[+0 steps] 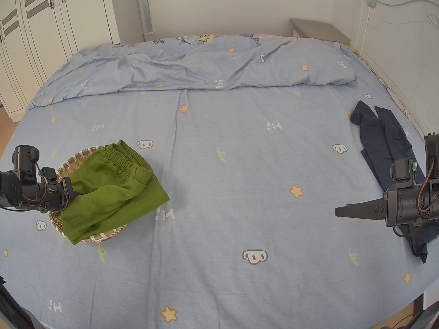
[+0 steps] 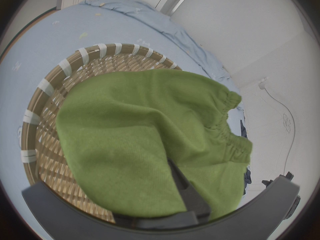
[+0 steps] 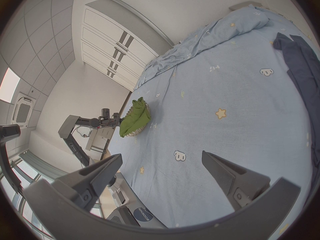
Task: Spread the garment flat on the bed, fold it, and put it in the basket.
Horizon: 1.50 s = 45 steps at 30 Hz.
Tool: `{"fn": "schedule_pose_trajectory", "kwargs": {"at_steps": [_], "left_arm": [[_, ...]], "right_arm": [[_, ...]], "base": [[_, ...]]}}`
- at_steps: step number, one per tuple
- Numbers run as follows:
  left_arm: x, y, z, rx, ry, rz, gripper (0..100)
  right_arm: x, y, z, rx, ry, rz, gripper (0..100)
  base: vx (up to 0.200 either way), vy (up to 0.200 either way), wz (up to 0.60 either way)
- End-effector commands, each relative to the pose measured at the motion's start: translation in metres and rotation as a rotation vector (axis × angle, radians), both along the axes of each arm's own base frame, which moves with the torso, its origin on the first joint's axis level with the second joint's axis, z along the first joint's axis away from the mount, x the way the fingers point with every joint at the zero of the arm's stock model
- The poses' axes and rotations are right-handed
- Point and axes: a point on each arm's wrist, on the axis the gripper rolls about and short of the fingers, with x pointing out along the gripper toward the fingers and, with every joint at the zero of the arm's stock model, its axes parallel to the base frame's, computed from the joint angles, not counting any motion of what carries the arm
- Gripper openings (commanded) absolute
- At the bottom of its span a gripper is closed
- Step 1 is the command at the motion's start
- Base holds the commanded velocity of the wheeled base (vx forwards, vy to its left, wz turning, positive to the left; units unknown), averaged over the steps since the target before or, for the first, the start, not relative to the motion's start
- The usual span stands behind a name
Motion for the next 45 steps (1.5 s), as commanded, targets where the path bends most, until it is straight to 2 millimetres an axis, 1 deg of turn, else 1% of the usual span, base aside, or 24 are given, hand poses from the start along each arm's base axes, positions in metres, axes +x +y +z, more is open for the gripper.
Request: {"fn": "schedule_pose_trajectory", "kwargs": {"at_steps": [1, 8, 9, 11, 13, 14, 15, 17, 20, 23, 24, 26, 29, 33, 34, 35, 36, 38, 40, 41, 42, 43, 44, 45], "left_arm": [[0.024, 0.01, -0.022, -0.028, 0.057, 0.022, 0], [0.025, 0.006, -0.017, -0.038, 0.053, 0.022, 0], [0.025, 0.006, -0.017, -0.039, 0.052, 0.022, 100], [0.024, 0.005, -0.015, -0.042, 0.053, 0.026, 100], [0.02, 0.004, -0.006, -0.032, 0.035, 0.03, 100], [0.02, 0.003, -0.005, -0.032, 0.034, 0.03, 100], [0.013, 0.002, 0.008, -0.022, 0.014, 0.035, 100], [0.008, 0.0, 0.018, -0.019, 0.004, 0.034, 100], [-0.009, -0.004, 0.048, 0.003, -0.015, 0.046, 100], [-0.02, -0.007, 0.067, 0.027, 0.0, 0.067, 100], [-0.021, -0.007, 0.068, 0.03, 0.001, 0.068, 100], [-0.03, -0.01, 0.079, 0.061, 0.0, 0.066, 100], [-0.039, -0.011, 0.086, 0.097, -0.008, 0.06, 100], [-0.061, -0.019, 0.1, 0.186, -0.027, 0.054, 100], [-0.061, -0.019, 0.1, 0.186, -0.027, 0.054, 100], [-0.08, -0.03, 0.113, 0.223, -0.063, 0.036, 100], [-0.104, -0.043, 0.126, 0.232, -0.104, 0.022, 100], [-0.132, -0.055, 0.137, 0.236, -0.152, 0.007, 100], [-0.166, -0.067, 0.15, 0.226, -0.232, 0.004, 100], [-0.176, -0.07, 0.152, 0.224, -0.254, 0.006, 100], [-0.198, -0.074, 0.156, 0.223, -0.304, 0.01, 100], [-0.216, -0.077, 0.156, 0.229, -0.336, 0.008, 100], [-0.216, -0.077, 0.156, 0.229, -0.336, 0.008, 100], [-0.248, -0.081, 0.15, 0.232, -0.38, 0.0, 100]], "right_arm": [[0.0, 0.001, -0.001, -0.001, 0.003, 0.006, 100], [0.0, 0.001, -0.001, -0.002, 0.004, 0.006, 100], [0.0, 0.001, -0.001, -0.002, 0.004, 0.006, 100], [0.0, 0.001, -0.001, -0.002, 0.004, 0.006, 100], [0.0, 0.001, -0.001, -0.002, 0.004, 0.006, 100], [0.0, 0.001, -0.001, -0.002, 0.004, 0.006, 100], [0.0, 0.001, -0.001, -0.002, 0.004, 0.006, 100], [0.0, 0.001, -0.001, -0.002, 0.004, 0.006, 100], [0.0, 0.001, -0.001, -0.002, 0.004, 0.006, 100], [-0.001, 0.001, -0.002, -0.002, 0.006, 0.006, 100], [-0.001, 0.001, -0.002, -0.002, 0.006, 0.006, 100], [-0.001, 0.001, -0.002, -0.003, 0.007, 0.006, 100], [-0.001, 0.001, -0.002, -0.003, 0.007, 0.006, 100], [-0.001, 0.001, -0.002, -0.004, 0.003, 0.007, 100], [-0.001, 0.001, -0.002, -0.004, 0.003, 0.007, 100], [-0.003, 0.0, -0.003, -0.015, -0.008, 0.01, 100], [-0.012, -0.004, -0.003, -0.036, -0.049, 0.011, 100], [-0.026, -0.008, -0.003, -0.065, -0.11, 0.023, 100], [-0.041, -0.012, -0.009, -0.087, -0.147, 0.034, 100], [-0.044, -0.013, -0.011, -0.089, -0.151, 0.03, 100], [-0.054, -0.016, -0.016, -0.091, -0.17, 0.026, 100], [-0.063, -0.019, -0.018, -0.085, -0.202, 0.011, 100], [-0.063, -0.019, -0.018, -0.085, -0.202, 0.011, 100], [-0.087, -0.028, -0.022, -0.068, -0.266, -0.024, 100]], "base": [[0.0, 0.0, 0.0], [0.0, 0.0, 0.0], [0.0, 0.0, 0.0], [0.0, 0.0, 0.0], [0.0, 0.0, 0.0], [0.0, 0.0, 0.0], [0.0, 0.0, 0.0], [0.0, 0.0, 0.0], [0.0, 0.0, 0.0], [0.0, 0.0, 0.0], [0.0, 0.0, 0.0], [0.0, 0.0, 0.0], [0.0, 0.0, 0.0], [0.0, 0.0, 0.0], [0.0, 0.0, 0.0], [0.0, 0.0, 0.0], [0.0, 0.0, 0.0], [0.0, 0.0, 0.0], [0.0, 0.0, 0.0], [0.0, 0.0, 0.0], [0.0, 0.0, 0.0], [0.0, 0.0, 0.0], [0.0, 0.0, 0.0], [0.0, 0.0, 0.0]]}}
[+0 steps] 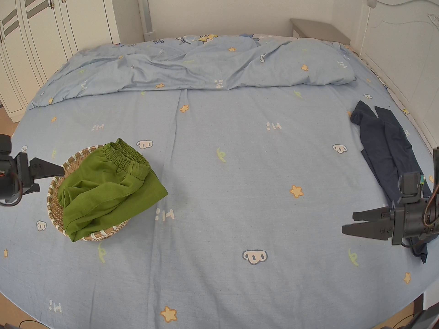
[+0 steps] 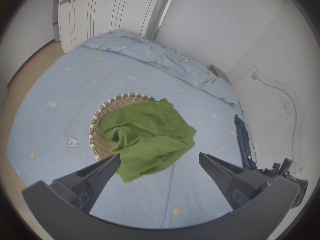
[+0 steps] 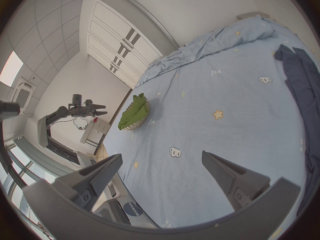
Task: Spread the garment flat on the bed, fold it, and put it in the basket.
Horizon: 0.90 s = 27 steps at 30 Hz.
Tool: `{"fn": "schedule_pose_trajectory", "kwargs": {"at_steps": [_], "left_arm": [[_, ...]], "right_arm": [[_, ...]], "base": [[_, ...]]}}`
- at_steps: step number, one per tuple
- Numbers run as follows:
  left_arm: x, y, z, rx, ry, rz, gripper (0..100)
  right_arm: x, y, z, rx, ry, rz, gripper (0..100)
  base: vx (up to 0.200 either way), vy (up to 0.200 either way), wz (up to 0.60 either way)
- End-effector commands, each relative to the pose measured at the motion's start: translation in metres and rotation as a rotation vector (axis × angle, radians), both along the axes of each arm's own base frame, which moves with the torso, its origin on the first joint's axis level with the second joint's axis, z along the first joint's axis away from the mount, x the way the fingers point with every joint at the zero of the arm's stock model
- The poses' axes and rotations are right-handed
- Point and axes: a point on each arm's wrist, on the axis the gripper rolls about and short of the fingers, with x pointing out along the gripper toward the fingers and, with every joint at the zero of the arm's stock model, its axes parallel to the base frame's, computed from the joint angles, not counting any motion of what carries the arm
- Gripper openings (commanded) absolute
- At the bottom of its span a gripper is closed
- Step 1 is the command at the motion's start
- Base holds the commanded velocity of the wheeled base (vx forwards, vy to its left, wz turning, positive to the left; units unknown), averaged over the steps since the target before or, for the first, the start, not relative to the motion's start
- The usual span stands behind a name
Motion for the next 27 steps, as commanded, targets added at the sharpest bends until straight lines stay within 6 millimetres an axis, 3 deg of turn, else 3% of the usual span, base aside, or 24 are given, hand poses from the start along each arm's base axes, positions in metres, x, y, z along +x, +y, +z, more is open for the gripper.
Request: {"fn": "schedule_pose_trajectory", "kwargs": {"at_steps": [1, 2, 3, 4, 6, 11, 14, 17, 19, 20, 25, 27], "left_arm": [[-0.134, -0.031, 0.016, 0.029, -0.26, -0.058, 100], [-0.161, -0.034, 0.007, 0.033, -0.294, -0.058, 100], [-0.176, -0.035, 0.0, 0.032, -0.31, -0.06, 100], [-0.176, -0.035, 0.0, 0.032, -0.31, -0.06, 100], [-0.209, -0.038, -0.025, 0.034, -0.369, -0.073, 100], [-0.239, -0.038, -0.065, 0.032, -0.439, -0.115, 100], [-0.243, -0.038, -0.078, 0.035, -0.456, -0.114, 100], [-0.248, -0.038, -0.104, 0.064, -0.485, -0.119, 100], [-0.248, -0.038, -0.104, 0.064, -0.485, -0.119, 100], [-0.241, -0.035, -0.137, 0.173, -0.5, -0.134, 100], [-0.215, -0.028, -0.175, 0.391, -0.435, 0.086, 100], [-0.206, -0.025, -0.178, 0.449, -0.514, 0.182, 100]], "right_arm": [[-0.071, -0.024, -0.016, -0.003, -0.196, -0.049, 100], [-0.095, -0.03, -0.022, 0.009, -0.261, -0.072, 100], [-0.108, -0.033, -0.025, 0.016, -0.296, -0.091, 100], [-0.108, -0.033, -0.025, 0.016, -0.296, -0.091, 100], [-0.136, -0.039, -0.028, 0.051, -0.392, -0.129, 100], [-0.164, -0.042, -0.033, 0.099, -0.403, -0.147, 100], [-0.176, -0.043, -0.041, 0.098, -0.395, -0.141, 100], [-0.187, -0.045, -0.054, 0.099, -0.385, -0.142, 100], [-0.187, -0.045, -0.054, 0.099, -0.385, -0.142, 100], [-0.198, -0.046, -0.072, 0.104, -0.411, -0.158, 100], [-0.202, -0.045, -0.095, 0.065, -0.453, -0.291, 100], [-0.205, -0.044, -0.097, 0.064, -0.491, -0.371, 100]], "base": [[0.0, 0.0, 0.0], [0.0, 0.0, 0.0], [0.0, 0.0, 0.0], [0.0, 0.0, 0.0], [0.0, 0.0, 0.0], [0.0, 0.0, 0.0], [0.0, 0.0, 0.0], [0.0, 0.0, 0.0], [0.0, 0.0, 0.0], [0.0, 0.0, 0.0], [0.0, 0.0, 0.0], [0.0, 0.0, 0.0]]}}
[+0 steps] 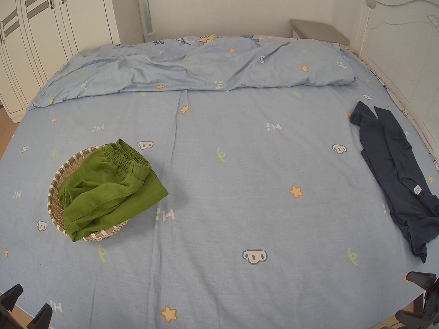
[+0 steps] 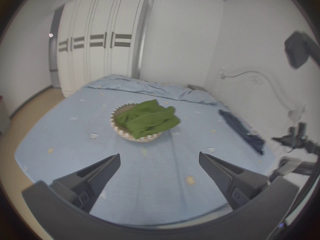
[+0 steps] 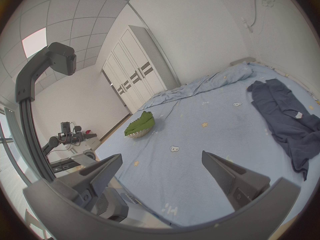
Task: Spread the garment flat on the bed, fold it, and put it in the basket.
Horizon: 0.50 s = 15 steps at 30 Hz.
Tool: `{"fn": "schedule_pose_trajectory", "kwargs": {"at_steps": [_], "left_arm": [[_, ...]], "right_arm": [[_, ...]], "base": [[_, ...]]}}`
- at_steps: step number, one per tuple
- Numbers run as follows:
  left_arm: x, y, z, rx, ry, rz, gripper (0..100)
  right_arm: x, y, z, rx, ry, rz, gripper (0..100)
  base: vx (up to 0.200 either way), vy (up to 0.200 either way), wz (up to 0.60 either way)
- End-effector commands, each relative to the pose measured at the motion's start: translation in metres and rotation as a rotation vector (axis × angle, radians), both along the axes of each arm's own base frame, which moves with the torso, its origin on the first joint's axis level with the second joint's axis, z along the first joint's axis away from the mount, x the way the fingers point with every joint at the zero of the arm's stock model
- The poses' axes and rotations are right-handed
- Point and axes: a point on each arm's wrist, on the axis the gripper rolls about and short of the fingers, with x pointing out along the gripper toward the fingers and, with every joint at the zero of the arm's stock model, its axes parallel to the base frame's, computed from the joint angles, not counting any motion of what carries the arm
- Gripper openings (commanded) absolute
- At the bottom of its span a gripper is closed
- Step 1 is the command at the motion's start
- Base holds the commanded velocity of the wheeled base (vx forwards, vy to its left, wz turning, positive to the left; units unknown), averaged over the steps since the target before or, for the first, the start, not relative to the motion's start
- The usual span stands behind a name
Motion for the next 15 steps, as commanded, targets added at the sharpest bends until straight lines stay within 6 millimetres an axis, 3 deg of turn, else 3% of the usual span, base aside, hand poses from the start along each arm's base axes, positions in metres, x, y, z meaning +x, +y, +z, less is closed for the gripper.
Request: {"fn": "schedule_pose_trajectory", "kwargs": {"at_steps": [1, 3, 5, 12, 15], "left_arm": [[0.022, 0.008, -0.054, 0.186, -0.179, 0.243, 100], [0.026, 0.008, -0.059, 0.19, -0.223, 0.242, 100], [0.027, 0.008, -0.058, 0.221, -0.25, 0.229, 100], [0.026, 0.008, -0.059, 0.21, -0.225, 0.226, 100], [0.027, 0.008, -0.059, 0.149, -0.231, 0.23, 100]], "right_arm": [[-0.02, 0.0, -0.037, 0.008, -0.126, -0.209, 100], [-0.02, -0.001, -0.037, 0.003, -0.134, -0.245, 100], [-0.018, -0.005, -0.037, -0.025, -0.137, -0.454, 100], [-0.012, -0.013, -0.043, -0.136, -0.212, -0.811, 100], [-0.011, -0.014, -0.042, -0.12, -0.26, -0.843, 100]], "base": [[0.0, 0.0, 0.0], [0.0, 0.0, 0.0], [0.0, 0.0, 0.0], [0.0, 0.0, 0.0], [0.0, 0.0, 0.0]]}}
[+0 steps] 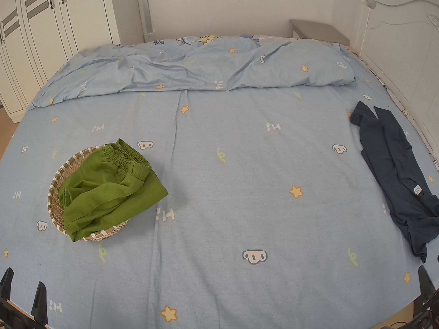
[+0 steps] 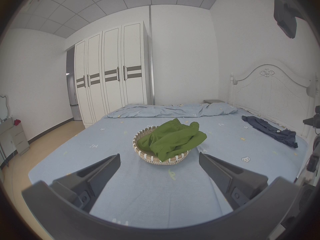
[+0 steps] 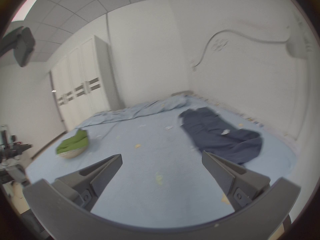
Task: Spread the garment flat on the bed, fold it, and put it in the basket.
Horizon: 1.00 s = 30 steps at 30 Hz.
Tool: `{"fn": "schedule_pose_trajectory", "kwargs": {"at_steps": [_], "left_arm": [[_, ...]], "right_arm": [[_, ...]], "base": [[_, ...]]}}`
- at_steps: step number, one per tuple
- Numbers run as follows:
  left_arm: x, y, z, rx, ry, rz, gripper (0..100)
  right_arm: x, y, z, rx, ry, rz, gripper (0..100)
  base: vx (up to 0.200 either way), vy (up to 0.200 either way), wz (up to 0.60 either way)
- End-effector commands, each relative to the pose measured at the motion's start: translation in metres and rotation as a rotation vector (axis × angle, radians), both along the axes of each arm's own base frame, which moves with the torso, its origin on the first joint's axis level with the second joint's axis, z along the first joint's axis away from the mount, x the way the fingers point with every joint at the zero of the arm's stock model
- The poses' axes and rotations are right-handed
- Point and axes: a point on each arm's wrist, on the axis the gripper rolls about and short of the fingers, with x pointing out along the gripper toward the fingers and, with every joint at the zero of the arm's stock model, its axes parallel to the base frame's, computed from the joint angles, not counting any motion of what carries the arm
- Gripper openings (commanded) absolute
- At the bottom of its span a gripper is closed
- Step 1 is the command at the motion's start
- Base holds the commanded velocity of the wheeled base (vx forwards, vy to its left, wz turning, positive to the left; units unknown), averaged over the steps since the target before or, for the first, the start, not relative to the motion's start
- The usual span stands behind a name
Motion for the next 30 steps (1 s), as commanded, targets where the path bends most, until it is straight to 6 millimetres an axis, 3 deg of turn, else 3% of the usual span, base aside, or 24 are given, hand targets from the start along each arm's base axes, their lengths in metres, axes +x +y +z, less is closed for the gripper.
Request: {"fn": "schedule_pose_trajectory", "kwargs": {"at_steps": [1, 6, 11, 19, 23, 30], "left_arm": [[0.0037, 0.0008, -0.015, -0.059, 0.023, 0.022, 100], [0.0037, 0.0007, -0.016, -0.06, 0.032, 0.016, 100], [0.004, -0.002, -0.0175, 0.061, 0.057, -0.098, 100], [0.004, -0.002, -0.0177, 0.015, 0.057, -0.098, 100], [0.0038, -0.002, -0.0177, 0.014, 0.055, -0.1, 100], [0.004, -0.002, -0.0177, 0.012, 0.056, -0.1, 100]], "right_arm": [[0.0021, -0.0024, -0.0129, -0.039, -0.069, -0.149, 100], [0.0018, -0.0024, -0.0127, -0.06, -0.062, -0.143, 100], [0.0018, -0.0023, -0.0129, -0.083, -0.06, -0.14, 100], [0.0022, -0.0015, -0.0144, -0.085, -0.043, -0.105, 100], [0.0022, 0.0004, -0.0175, -0.144, -0.005, 0.006, 100], [0.0021, 0.0001, -0.0174, -0.133, -0.019, -0.021, 100]], "base": [[0.0, 0.0, 0.0], [0.0, 0.0, 0.0], [0.0, 0.0, 0.0], [0.0, 0.0, 0.0], [0.0, 0.0, 0.0], [0.0, 0.0, 0.0]]}}
